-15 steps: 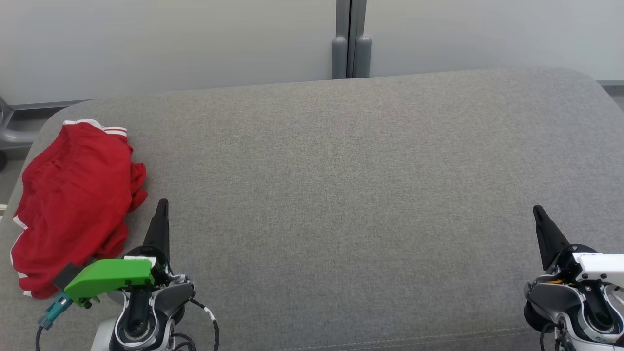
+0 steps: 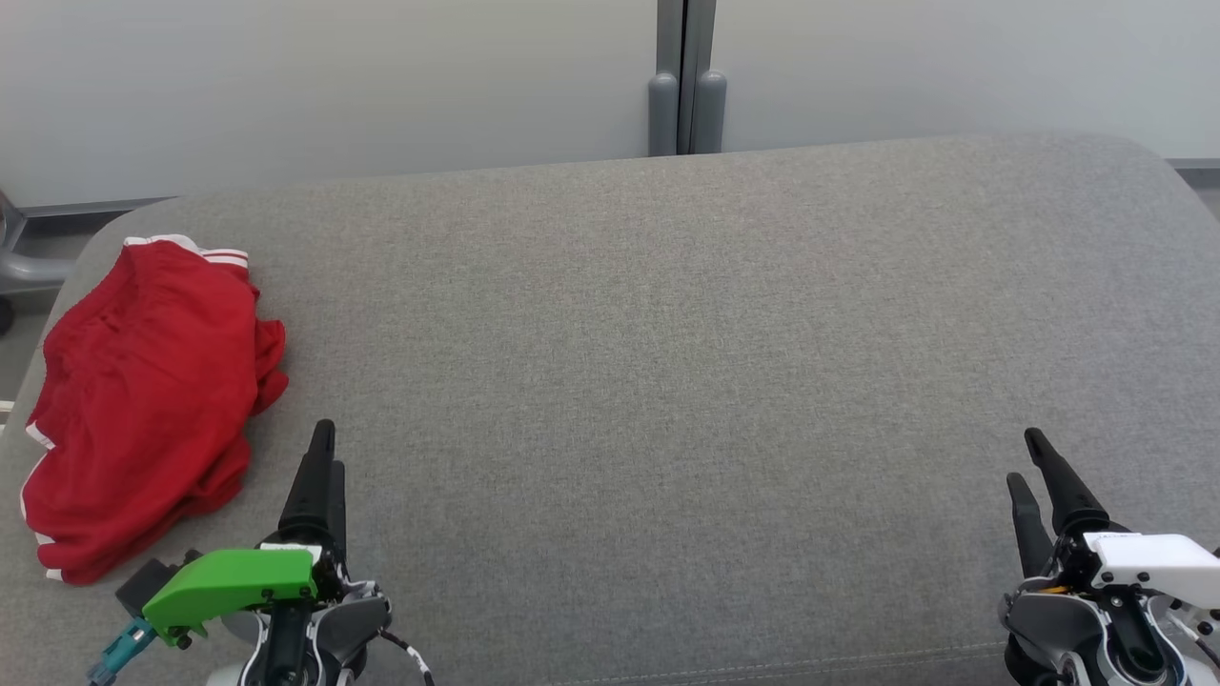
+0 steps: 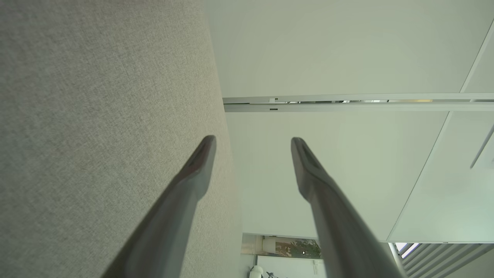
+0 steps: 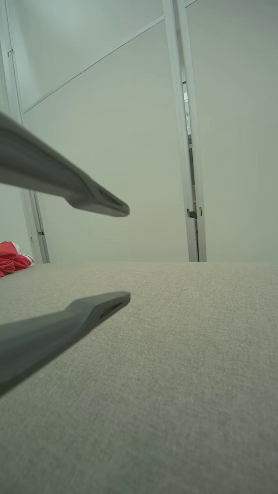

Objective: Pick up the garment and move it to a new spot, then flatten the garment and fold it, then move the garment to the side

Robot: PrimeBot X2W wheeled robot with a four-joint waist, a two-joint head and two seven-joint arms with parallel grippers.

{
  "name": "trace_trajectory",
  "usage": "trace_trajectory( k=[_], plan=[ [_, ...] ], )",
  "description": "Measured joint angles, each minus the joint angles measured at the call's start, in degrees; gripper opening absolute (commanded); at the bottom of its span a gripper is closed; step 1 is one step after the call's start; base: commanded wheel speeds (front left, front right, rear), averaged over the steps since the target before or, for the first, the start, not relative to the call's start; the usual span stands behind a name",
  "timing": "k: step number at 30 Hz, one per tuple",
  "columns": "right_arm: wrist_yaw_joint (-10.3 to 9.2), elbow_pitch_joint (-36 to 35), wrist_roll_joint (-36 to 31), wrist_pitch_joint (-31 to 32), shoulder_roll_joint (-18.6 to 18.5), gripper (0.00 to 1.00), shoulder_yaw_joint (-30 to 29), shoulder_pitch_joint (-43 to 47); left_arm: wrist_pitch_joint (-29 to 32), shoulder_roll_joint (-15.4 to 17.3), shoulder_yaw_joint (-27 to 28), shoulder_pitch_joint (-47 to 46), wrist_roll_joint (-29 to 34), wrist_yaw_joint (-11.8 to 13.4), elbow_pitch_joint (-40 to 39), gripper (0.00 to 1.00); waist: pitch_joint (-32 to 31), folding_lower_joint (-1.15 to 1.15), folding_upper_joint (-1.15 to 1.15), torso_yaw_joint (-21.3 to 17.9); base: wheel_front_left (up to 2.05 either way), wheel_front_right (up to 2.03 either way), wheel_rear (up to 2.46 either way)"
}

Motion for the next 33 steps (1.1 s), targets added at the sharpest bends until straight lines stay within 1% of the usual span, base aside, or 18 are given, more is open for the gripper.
trace_trajectory(
  k=[3,7,9,16,26,33],
  plan=[
    [0.00,-0.4,-1.0,-1.0,0.0,1.00,0.8,0.0,-0.7,0.0,-0.1,0.4,0.8,0.3,-0.8,1.00,-0.1,0.00,0.00,0.0,0.00,0.00,0.00],
    [0.00,-1.2,-3.6,-2.4,-0.1,1.00,1.7,0.1,-1.4,0.0,-0.1,0.8,3.6,0.9,-1.9,1.00,-0.1,0.00,0.00,0.0,0.00,0.00,0.00],
    [0.00,-1.7,-5.6,-3.1,-0.1,1.00,2.1,0.2,-1.9,0.0,-0.1,0.9,4.8,1.2,-2.6,1.00,-0.2,0.00,0.00,0.0,0.00,0.00,0.00],
    [0.00,-4.1,-13.8,-5.2,-0.1,1.00,3.8,0.9,-3.1,0.0,-0.6,1.9,12.1,2.7,-5.0,1.00,-0.3,0.00,0.00,0.1,0.00,0.00,0.00],
    [0.00,-7.2,-28.7,-7.9,-0.3,1.00,7.2,1.3,-4.8,0.1,-0.8,3.2,25.5,3.9,-7.4,1.00,-0.6,0.00,0.00,0.3,0.00,0.00,0.00],
    [0.01,-8.8,-37.3,-9.8,-0.4,1.00,9.5,2.3,-5.8,0.7,-0.8,4.4,35.5,5.2,-9.0,1.00,-0.9,0.00,0.00,0.4,0.00,0.00,0.00]
  ],
)
